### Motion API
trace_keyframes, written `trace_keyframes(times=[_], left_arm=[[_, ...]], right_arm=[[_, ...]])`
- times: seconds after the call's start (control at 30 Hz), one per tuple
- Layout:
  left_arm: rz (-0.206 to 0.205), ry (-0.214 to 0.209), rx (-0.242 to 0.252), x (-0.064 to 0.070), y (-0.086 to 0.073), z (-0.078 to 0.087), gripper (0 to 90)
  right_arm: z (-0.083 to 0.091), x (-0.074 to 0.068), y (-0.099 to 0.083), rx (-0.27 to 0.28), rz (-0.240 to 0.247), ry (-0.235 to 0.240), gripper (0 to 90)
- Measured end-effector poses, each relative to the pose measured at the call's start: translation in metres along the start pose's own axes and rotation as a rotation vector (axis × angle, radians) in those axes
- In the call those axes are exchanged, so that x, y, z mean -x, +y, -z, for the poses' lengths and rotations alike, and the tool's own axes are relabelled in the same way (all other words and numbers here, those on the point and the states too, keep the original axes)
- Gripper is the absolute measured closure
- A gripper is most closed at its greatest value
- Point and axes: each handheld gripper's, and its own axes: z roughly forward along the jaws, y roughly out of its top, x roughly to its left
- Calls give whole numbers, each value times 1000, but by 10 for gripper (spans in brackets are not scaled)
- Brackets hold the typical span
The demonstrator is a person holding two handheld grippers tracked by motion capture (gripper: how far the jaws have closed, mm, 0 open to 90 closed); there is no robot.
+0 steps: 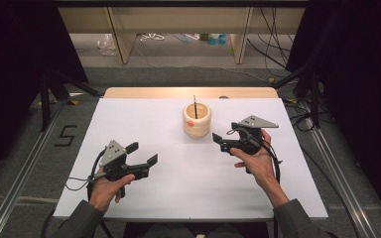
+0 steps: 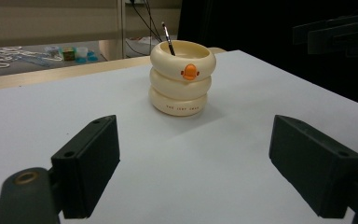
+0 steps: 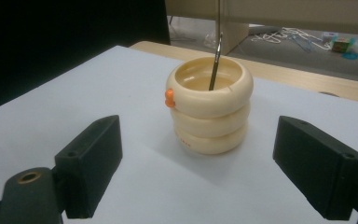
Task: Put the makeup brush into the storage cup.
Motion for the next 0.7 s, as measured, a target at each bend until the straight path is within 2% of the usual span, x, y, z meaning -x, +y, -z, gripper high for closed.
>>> trace_keyframes(times=[0.07, 0.1, 0.23, 0.33, 0.4, 0.43, 0.47, 0.6, 0.7], left_arm=[[0, 1, -1, 0, 0, 0, 156], [0, 1, -1, 0, 0, 0, 156], [0, 1, -2, 0, 0, 0, 156], [0, 1, 0, 0, 0, 0, 156], [0, 2, -2, 0, 0, 0, 156], [0, 2, -1, 0, 0, 0, 155], [0, 2, -1, 0, 0, 0, 156], [0, 2, -1, 0, 0, 1, 156], [1, 2, -2, 0, 0, 1, 156]], right_arm=[[1, 0, -1, 6, 15, -7, 166], [3, -1, -2, -6, -8, -3, 166], [5, -2, -6, 4, 5, -5, 166], [8, -4, -11, -12, -15, -3, 166], [8, -3, -12, -3, 1, -11, 166], [11, -5, -14, -5, -29, 15, 166], [10, -5, -15, 18, 1, -4, 166], [14, -8, -16, 9, -16, 12, 165], [17, -10, -18, 7, -10, -4, 164]])
